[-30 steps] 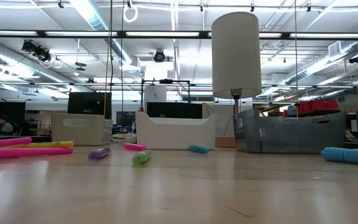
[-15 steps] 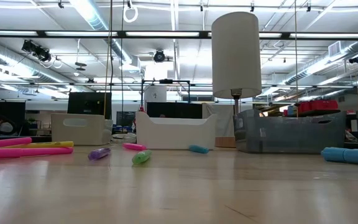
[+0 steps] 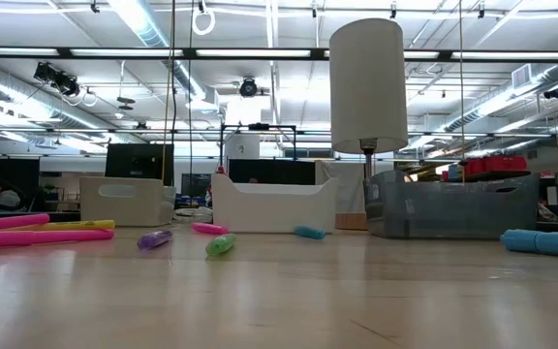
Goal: Pick & Place Markers
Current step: Put the orange highlighter pen into the gray bin, then put the middle blue highlighter pen into the gray bin
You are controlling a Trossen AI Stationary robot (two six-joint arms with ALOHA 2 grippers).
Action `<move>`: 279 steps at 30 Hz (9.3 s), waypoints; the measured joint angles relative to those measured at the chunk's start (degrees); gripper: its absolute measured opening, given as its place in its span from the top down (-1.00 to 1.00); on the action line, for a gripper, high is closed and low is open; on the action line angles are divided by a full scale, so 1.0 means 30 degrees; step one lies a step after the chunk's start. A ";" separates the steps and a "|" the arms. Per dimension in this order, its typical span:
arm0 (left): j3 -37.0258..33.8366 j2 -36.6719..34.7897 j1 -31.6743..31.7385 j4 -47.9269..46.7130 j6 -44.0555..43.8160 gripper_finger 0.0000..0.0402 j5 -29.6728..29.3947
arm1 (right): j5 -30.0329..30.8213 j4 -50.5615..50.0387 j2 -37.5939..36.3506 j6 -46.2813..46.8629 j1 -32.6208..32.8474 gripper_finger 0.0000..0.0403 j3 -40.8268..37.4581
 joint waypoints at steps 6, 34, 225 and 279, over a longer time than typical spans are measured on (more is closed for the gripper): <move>-0.0002 -0.0293 0.0003 -0.3260 -0.3459 0.66 0.2440 | 0.0004 -0.0011 0.0000 -0.0004 0.0000 0.31 0.0000; -0.0007 -0.0880 0.0768 -1.5083 -1.0900 0.66 0.8547 | -0.0003 -0.0179 0.0007 -0.0184 0.0000 0.31 0.0000; -0.0815 -0.1231 0.6152 0.6526 2.0075 0.18 1.1488 | 0.5631 -0.3509 -0.0270 0.8335 0.2552 0.31 0.0022; -0.0787 -0.1188 0.6152 0.7122 2.0074 0.18 1.1489 | 0.0501 -2.8950 -0.0007 3.0538 0.7388 0.31 0.6754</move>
